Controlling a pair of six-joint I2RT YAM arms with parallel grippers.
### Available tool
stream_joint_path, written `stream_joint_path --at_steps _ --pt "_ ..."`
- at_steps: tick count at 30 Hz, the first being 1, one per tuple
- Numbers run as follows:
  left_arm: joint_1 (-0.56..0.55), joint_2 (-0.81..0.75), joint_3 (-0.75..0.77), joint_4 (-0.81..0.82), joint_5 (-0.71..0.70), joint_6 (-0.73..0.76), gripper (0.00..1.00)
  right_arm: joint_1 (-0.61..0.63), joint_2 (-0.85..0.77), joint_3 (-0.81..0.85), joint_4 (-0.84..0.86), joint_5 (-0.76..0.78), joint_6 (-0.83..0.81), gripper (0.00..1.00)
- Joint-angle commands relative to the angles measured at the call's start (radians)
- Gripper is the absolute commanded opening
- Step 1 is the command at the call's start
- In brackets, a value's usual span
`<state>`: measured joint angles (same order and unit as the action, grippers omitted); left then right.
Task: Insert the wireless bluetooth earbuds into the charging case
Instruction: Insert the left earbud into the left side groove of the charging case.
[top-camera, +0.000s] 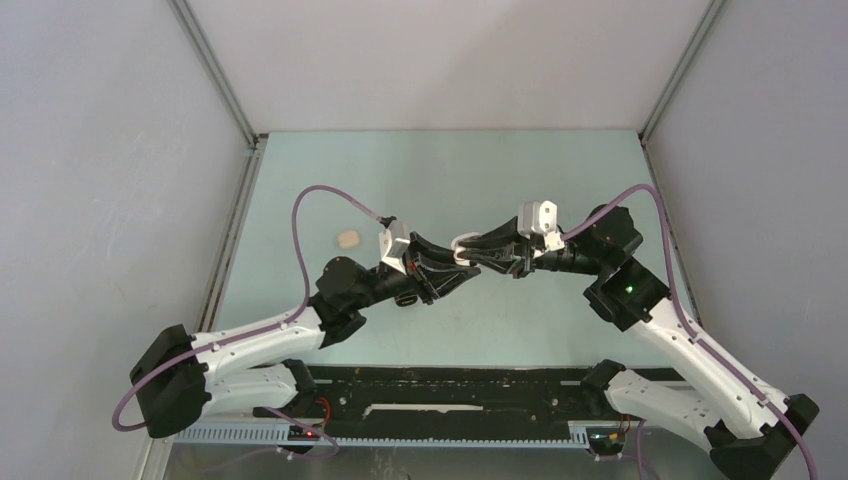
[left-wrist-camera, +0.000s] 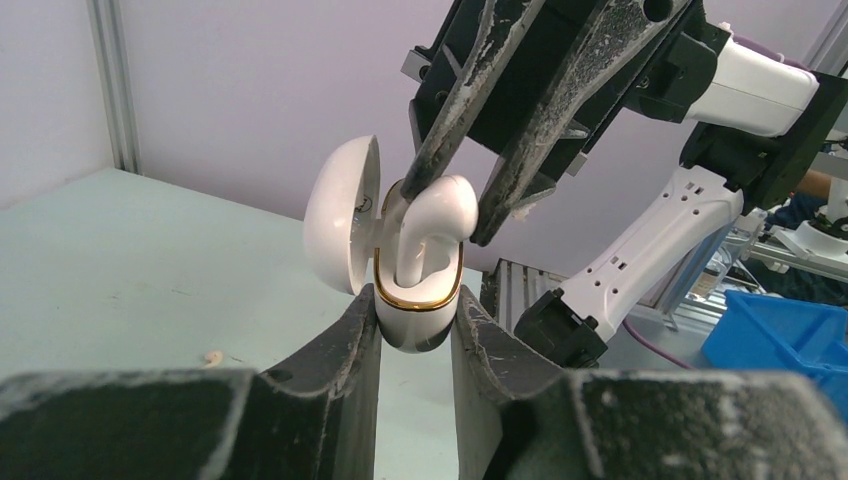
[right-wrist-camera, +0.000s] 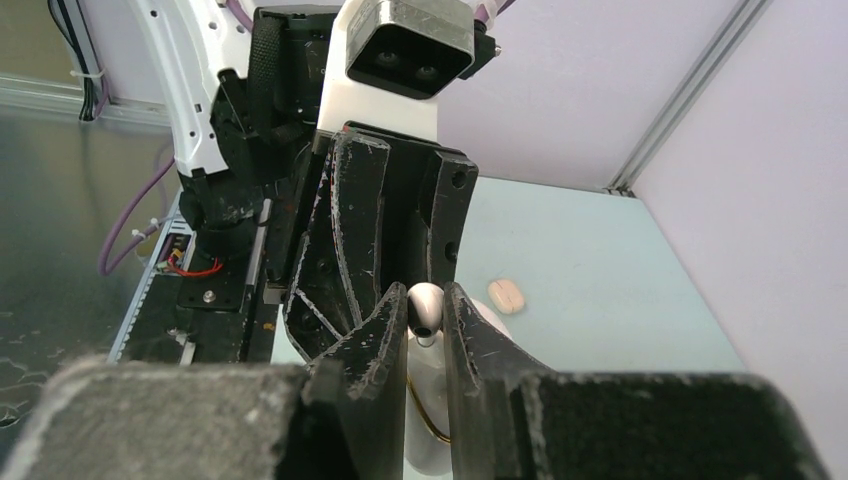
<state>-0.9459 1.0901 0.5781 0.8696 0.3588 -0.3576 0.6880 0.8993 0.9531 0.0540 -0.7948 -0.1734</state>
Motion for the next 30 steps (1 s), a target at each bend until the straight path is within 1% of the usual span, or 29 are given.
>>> stream_joint_path --at_steps 1,6,7,10,11,13,17,19,22,25,30 --pt "-0.001 -0.027 0.017 0.054 -0.018 0.023 0.0 0.007 0.001 0.042 -0.031 -0.005 -0.024 0.0" --pt "-0.001 -0.039 0.011 0.054 -0.012 0.035 0.0 0.012 0.013 0.042 -0.049 0.056 -0.057 0.0" --pt "-0.001 -0.039 0.011 0.053 -0.008 0.037 0.0 0.012 0.016 0.042 -0.074 0.065 -0.062 0.0" --pt "-0.001 -0.037 0.009 0.054 -0.007 0.041 0.0 0.013 0.023 0.042 -0.093 0.072 -0.074 0.0" --pt "-0.001 -0.038 0.008 0.054 -0.007 0.045 0.0 0.015 0.025 0.042 -0.096 0.075 -0.075 0.02" --pt "-0.001 -0.035 0.007 0.054 -0.008 0.055 0.0 0.018 0.029 0.042 -0.098 0.086 -0.074 0.11" --pt "-0.002 -0.031 0.001 0.049 -0.017 0.067 0.0 0.018 0.027 0.051 -0.11 0.091 -0.07 0.22" --pt "-0.002 -0.03 -0.002 0.049 -0.018 0.068 0.0 0.016 0.027 0.076 -0.138 0.086 -0.07 0.26" --pt "-0.002 -0.023 -0.003 0.047 -0.024 0.066 0.0 0.013 0.023 0.126 -0.181 0.077 -0.078 0.37" --pt "-0.001 -0.02 -0.003 0.048 -0.023 0.065 0.0 0.012 0.023 0.172 -0.244 0.082 -0.103 0.46" --pt "-0.002 -0.013 -0.001 0.043 -0.024 0.065 0.0 -0.004 0.008 0.199 -0.283 0.059 -0.106 0.53"
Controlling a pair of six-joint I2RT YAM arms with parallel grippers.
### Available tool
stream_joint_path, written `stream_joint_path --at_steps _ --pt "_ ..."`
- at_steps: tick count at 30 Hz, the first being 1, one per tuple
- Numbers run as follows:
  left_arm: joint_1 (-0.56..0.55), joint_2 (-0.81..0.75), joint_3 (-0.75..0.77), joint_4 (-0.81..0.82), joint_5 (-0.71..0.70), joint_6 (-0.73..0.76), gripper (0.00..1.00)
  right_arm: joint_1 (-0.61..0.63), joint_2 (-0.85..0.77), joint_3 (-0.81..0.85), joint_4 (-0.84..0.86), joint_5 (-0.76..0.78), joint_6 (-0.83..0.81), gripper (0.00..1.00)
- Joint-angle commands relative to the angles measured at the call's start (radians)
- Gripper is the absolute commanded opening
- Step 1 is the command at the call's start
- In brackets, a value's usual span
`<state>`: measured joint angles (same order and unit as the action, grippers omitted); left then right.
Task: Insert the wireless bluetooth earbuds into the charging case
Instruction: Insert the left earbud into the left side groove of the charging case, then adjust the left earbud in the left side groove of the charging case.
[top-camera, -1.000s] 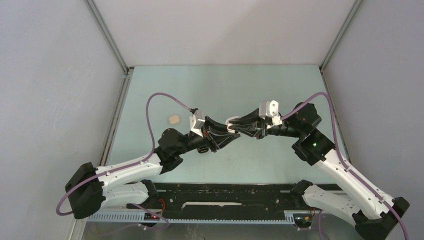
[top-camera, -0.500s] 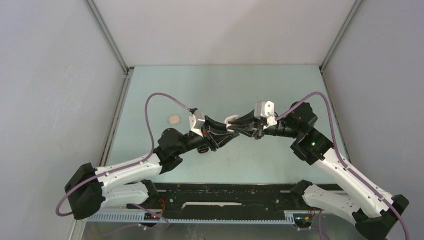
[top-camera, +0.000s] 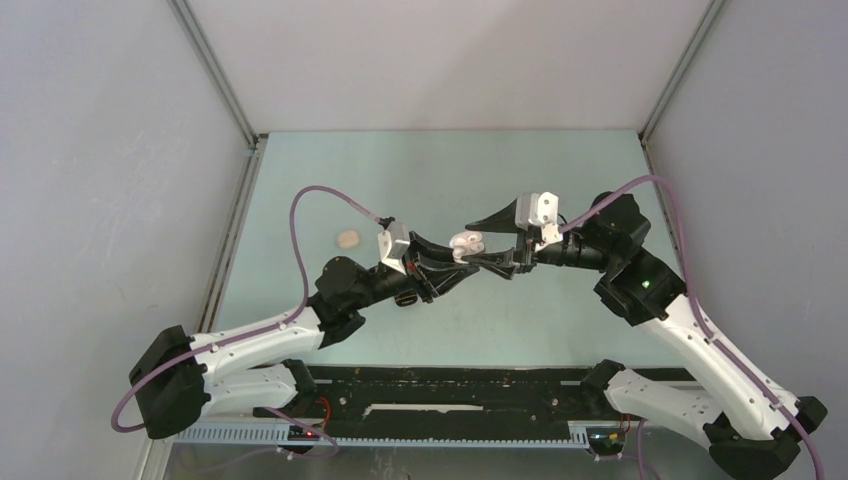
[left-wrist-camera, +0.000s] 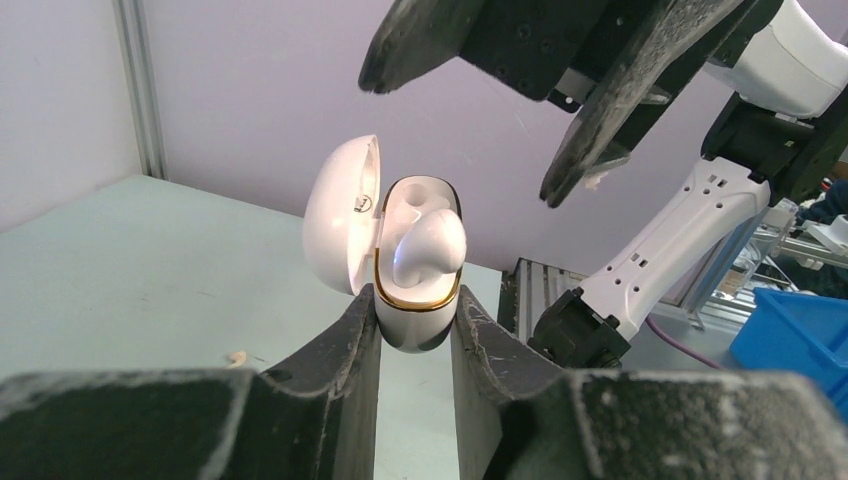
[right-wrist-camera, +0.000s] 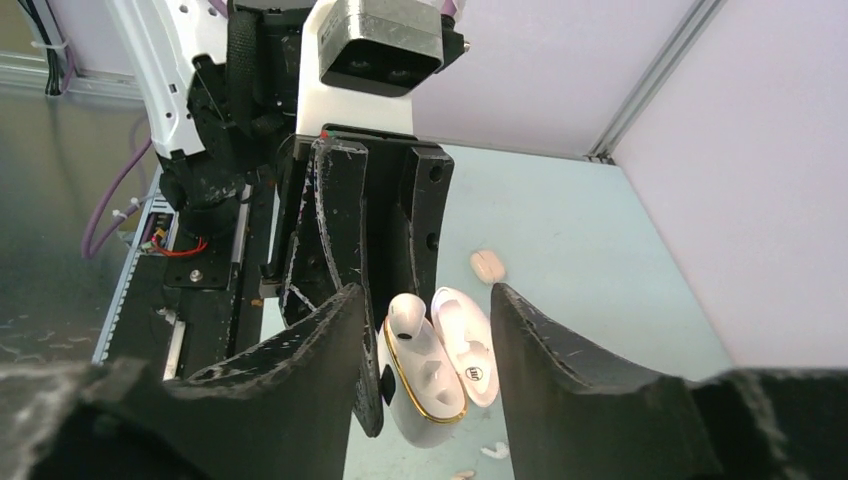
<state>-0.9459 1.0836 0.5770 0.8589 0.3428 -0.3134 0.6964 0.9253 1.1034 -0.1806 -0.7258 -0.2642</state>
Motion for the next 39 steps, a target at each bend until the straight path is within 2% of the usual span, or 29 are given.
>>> stream_joint_path --at_steps 1,5,9,14,24,39 --pt "-0.002 -0.005 0.001 0.049 -0.009 0.021 0.0 -0.013 -0.021 0.055 -0.059 -0.02 -0.017 0.56" --pt "-0.002 -0.01 0.003 0.027 -0.01 0.03 0.0 -0.014 -0.004 0.106 -0.146 -0.02 -0.047 0.74" --pt "-0.011 -0.017 0.014 -0.036 -0.016 0.072 0.0 -0.037 0.068 0.211 -0.344 -0.014 -0.078 0.8" --pt "-0.042 -0.028 0.039 -0.172 -0.057 0.194 0.0 -0.066 0.178 0.362 -0.589 -0.088 -0.111 0.85" --pt "-0.065 -0.016 0.052 -0.204 -0.052 0.227 0.0 -0.064 0.264 0.397 -0.762 -0.108 -0.179 0.86" --pt "-0.089 -0.025 0.057 -0.241 -0.056 0.267 0.0 -0.085 0.319 0.374 -0.742 -0.083 -0.156 0.82"
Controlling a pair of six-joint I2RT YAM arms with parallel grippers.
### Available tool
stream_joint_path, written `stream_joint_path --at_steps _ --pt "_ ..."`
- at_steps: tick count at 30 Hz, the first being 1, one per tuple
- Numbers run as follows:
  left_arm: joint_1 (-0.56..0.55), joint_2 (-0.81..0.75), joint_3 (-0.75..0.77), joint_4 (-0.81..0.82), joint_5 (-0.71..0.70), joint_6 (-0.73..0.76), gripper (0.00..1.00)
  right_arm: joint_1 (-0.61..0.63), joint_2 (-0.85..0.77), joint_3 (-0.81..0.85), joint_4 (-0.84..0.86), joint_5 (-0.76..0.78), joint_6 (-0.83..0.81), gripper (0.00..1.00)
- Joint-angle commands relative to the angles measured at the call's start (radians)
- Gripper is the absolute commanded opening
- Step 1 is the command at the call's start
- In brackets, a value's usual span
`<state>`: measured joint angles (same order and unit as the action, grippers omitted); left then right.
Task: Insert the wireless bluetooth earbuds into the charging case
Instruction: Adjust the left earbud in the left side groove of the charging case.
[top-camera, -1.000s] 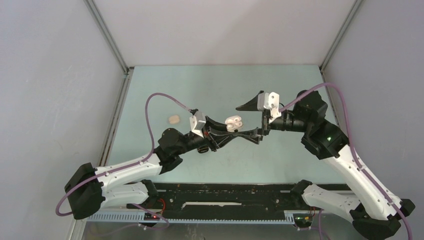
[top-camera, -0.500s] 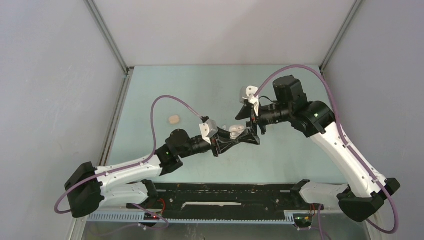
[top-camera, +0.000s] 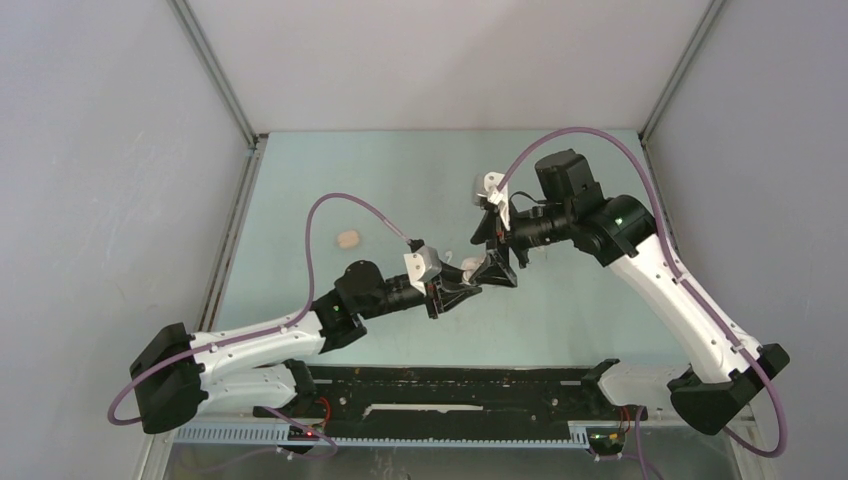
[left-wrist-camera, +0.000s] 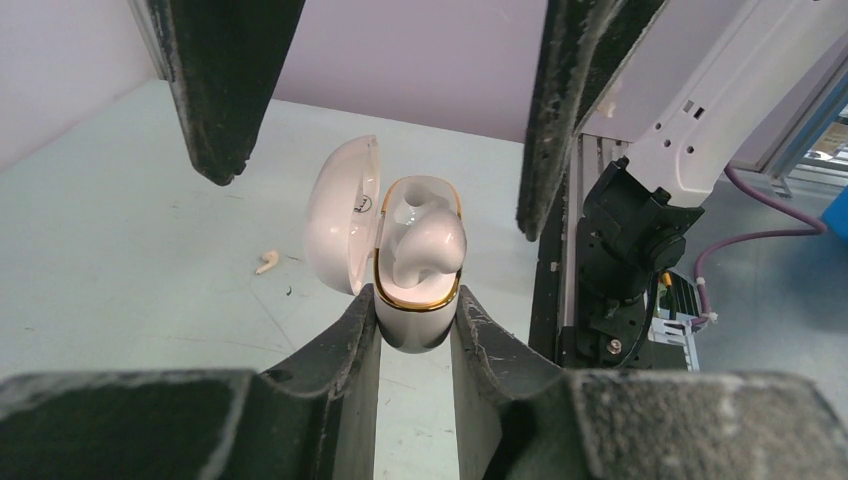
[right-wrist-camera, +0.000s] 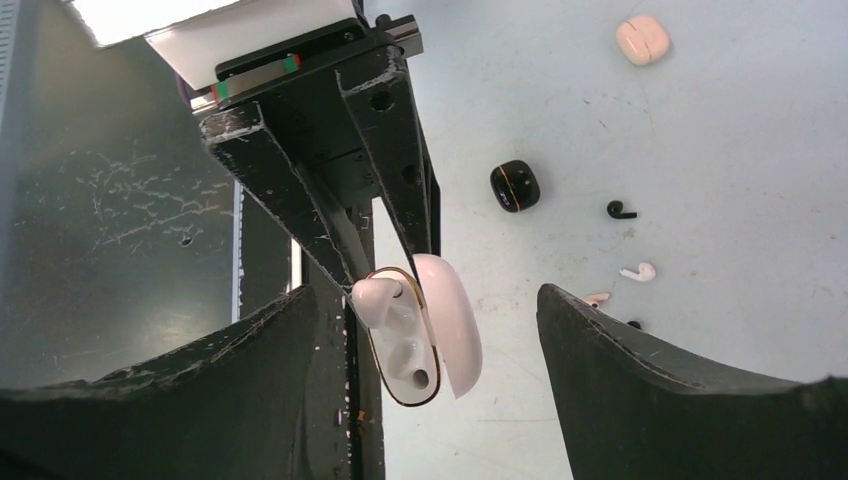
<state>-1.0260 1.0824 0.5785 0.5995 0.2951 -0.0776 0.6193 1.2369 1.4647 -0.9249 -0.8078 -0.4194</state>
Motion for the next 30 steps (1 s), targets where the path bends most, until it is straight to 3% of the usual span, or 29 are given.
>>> stream_joint_path --at_steps 1,30 --pt "-0.009 -0.025 0.055 0.019 -0.008 0.031 0.0 -0.009 0.008 0.01 0.005 0.001 0.001 0.82" --pt "-0.014 -0.039 0.05 0.02 -0.009 0.032 0.0 -0.052 0.014 -0.015 -0.034 0.083 -0.042 0.81"
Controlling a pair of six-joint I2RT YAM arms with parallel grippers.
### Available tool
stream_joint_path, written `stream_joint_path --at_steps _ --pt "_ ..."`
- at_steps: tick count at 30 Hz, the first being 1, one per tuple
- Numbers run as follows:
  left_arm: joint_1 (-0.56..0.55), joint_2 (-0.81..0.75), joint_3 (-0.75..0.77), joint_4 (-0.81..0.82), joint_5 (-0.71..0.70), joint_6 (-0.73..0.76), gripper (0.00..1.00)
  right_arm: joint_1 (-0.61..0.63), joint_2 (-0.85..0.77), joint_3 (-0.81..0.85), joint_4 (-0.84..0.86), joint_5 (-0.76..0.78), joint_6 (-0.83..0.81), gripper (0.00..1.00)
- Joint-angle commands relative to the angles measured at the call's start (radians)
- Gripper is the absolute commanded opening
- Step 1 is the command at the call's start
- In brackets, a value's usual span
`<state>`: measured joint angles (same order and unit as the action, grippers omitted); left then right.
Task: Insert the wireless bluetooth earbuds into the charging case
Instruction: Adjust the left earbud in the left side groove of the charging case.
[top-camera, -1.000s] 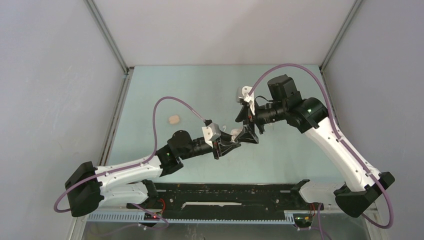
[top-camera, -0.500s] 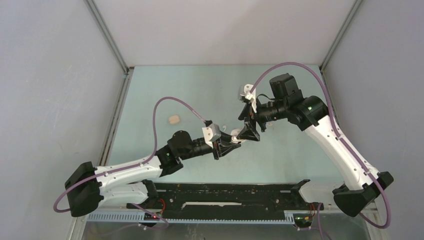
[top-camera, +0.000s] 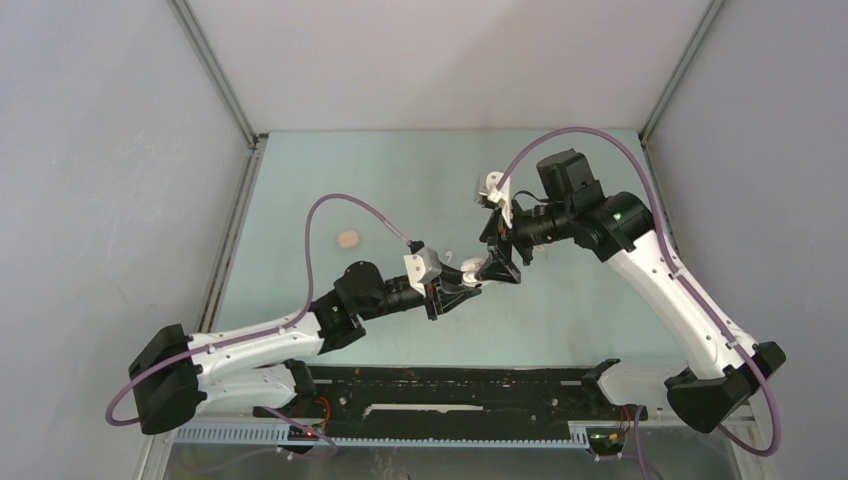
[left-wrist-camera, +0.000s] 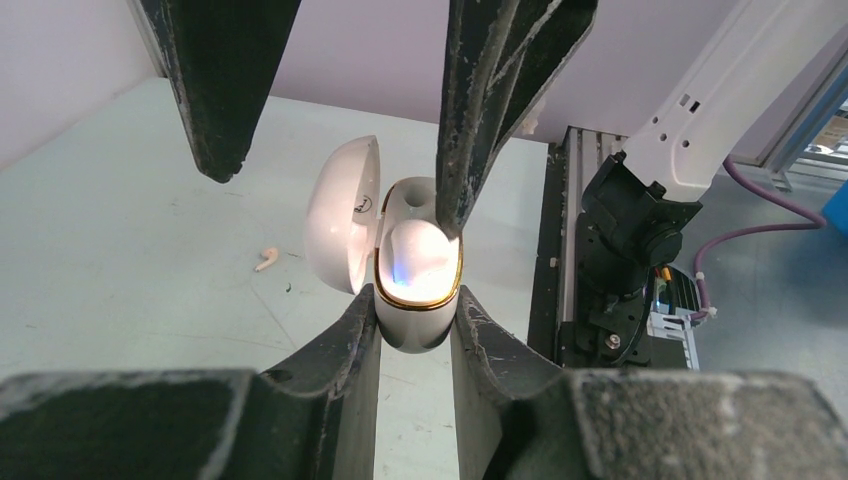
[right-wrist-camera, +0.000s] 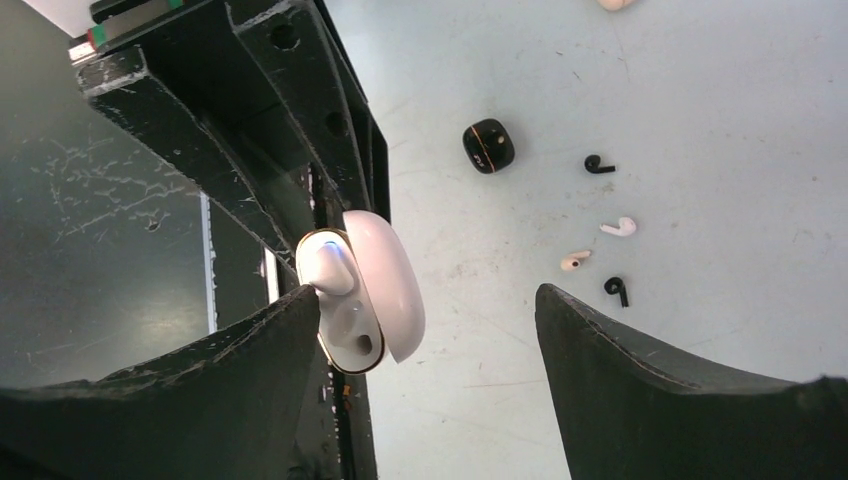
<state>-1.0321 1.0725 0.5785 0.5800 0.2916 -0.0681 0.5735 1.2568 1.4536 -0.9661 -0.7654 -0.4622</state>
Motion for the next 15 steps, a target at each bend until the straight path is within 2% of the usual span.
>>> stream_joint_path --at_steps 1,5,10,15 --pt "-0.008 -0.029 0.05 0.041 -0.006 0.023 0.0 -0.007 -0.008 -0.005 0.007 0.042 0.0 0.81" --pt "-0.008 -0.025 0.052 0.04 -0.007 0.023 0.0 -0.009 -0.02 -0.006 0.004 0.027 -0.003 0.81" --pt "-0.008 -0.026 0.048 0.038 -0.031 0.022 0.0 -0.009 -0.073 0.032 -0.056 -0.088 -0.053 0.82" --pt "-0.008 -0.017 0.046 0.039 -0.056 0.014 0.0 -0.05 -0.104 0.101 -0.109 -0.14 -0.028 0.84"
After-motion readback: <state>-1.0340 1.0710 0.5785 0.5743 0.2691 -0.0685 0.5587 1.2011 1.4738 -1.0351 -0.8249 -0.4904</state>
